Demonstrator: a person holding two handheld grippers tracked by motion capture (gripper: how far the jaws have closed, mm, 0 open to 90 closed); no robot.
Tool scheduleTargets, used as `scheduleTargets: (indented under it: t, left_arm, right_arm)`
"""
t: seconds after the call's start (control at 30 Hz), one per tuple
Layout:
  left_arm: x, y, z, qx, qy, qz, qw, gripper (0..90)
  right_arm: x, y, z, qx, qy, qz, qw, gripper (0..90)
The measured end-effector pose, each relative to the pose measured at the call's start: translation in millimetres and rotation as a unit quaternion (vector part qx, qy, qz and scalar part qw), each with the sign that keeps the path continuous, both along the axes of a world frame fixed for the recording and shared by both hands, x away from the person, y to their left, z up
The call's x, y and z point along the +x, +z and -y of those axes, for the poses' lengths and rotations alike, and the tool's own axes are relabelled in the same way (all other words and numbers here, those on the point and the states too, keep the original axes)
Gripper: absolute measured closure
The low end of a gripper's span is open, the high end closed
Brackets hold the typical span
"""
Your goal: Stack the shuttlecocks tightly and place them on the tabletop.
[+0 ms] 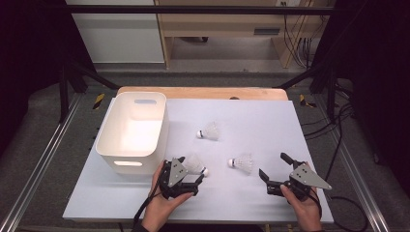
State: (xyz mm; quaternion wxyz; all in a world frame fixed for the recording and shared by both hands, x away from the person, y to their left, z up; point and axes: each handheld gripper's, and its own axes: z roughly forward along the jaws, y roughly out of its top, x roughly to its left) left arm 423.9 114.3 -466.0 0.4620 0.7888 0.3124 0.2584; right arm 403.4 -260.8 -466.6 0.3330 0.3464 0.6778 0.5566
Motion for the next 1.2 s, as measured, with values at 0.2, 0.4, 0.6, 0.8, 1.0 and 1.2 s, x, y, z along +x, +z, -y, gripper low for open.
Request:
scheduleTargets:
  t: [0.2,0.4,0.6,0.8,1.0,1.2]
  left_arm:
    - [13.3,-7.0,-0.9,-0.005,0.005,-0.024,0.9997,14.5]
    - [13.6,-15.1,1.0,-0.011,-0.012,-0.045,0.9988,25.6]
    - [0.0,-9.8,-4.6,-0.024,-0.024,-0.042,0.9985,51.4]
    - [-11.5,-10.4,-5.2,-0.029,-0.037,-0.048,0.9977,73.9]
    - [-15.8,-9.3,-2.5,-0.023,-0.031,-0.038,0.9985,89.5]
    - [-27.3,0.0,-10.5,0.013,0.005,-0.007,0.9999,90.0]
  right_arm:
    - [0.1,0.0,-0.2,-0.004,-0.006,0.001,1.0,4.1]
    - [-0.4,0.2,1.4,-0.002,-0.011,0.002,0.9999,4.1]
    - [-1.2,0.2,1.7,-0.003,-0.014,0.001,0.9999,4.0]
    - [-1.3,-0.3,1.1,-0.006,-0.014,-0.001,0.9999,4.0]
    - [-2.0,-0.3,1.5,-0.005,-0.015,-0.001,0.9999,4.0]
    - [-1.8,-0.5,0.9,-0.006,-0.014,-0.001,0.9999,3.9]
